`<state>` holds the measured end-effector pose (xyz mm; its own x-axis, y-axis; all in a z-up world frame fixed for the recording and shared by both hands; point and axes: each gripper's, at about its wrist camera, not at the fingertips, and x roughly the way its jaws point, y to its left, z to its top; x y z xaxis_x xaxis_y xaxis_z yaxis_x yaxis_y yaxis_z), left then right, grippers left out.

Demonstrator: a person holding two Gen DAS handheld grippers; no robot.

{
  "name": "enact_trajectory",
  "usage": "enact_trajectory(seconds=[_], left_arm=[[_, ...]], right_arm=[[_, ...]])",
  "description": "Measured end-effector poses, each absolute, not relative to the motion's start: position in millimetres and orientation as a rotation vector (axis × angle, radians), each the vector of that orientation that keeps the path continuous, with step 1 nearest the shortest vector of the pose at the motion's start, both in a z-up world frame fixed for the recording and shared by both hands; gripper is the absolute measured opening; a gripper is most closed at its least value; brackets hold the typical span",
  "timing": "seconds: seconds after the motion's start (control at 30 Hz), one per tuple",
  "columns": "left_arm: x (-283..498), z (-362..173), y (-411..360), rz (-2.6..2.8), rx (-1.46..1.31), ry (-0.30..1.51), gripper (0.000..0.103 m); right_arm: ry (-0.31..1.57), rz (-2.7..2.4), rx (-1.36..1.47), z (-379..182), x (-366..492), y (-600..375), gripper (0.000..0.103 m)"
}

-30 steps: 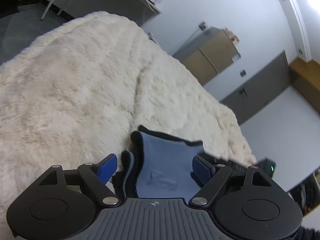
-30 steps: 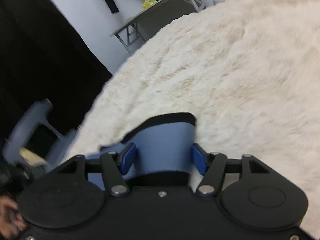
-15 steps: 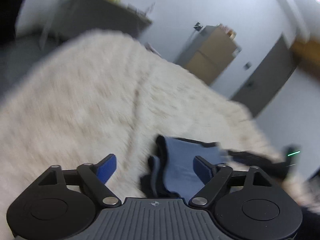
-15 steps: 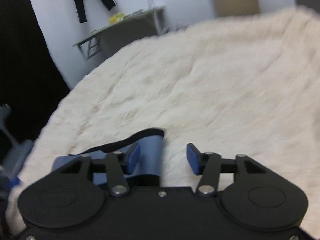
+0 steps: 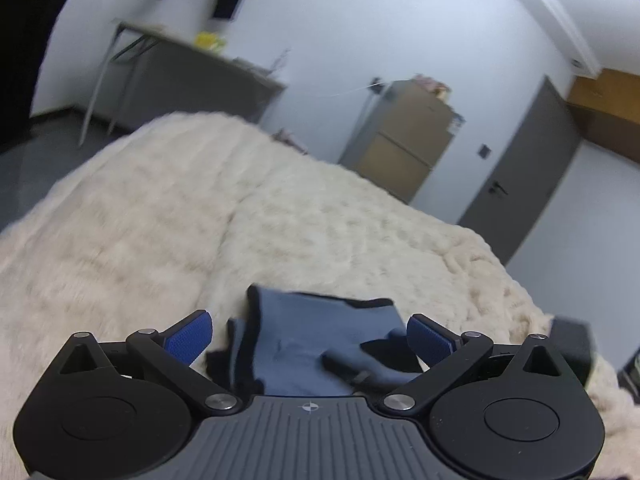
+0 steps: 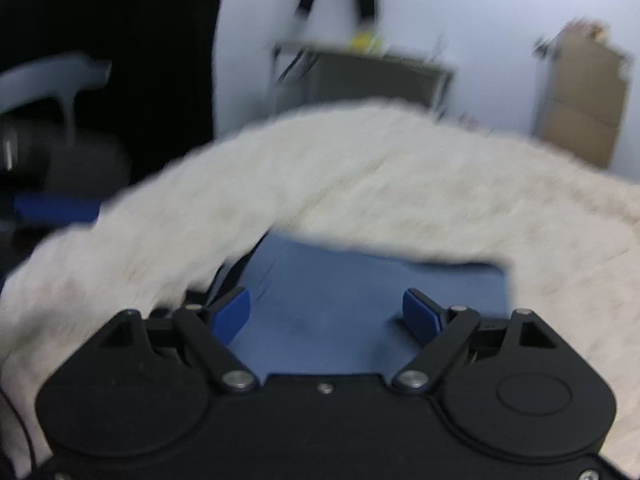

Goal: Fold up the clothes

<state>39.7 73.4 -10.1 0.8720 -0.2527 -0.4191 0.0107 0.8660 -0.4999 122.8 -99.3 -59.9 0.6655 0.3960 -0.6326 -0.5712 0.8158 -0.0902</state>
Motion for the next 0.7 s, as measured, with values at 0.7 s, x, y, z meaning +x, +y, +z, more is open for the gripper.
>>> enact_trajectory(seconds=[0.7], left_arm=[[-10.2,-1.4,25.9,-0.162,-0.308,0.834,0.103]], right_arm=[[0.769,0.043,-0.161,33.1,9.5,-173.1,0.103]])
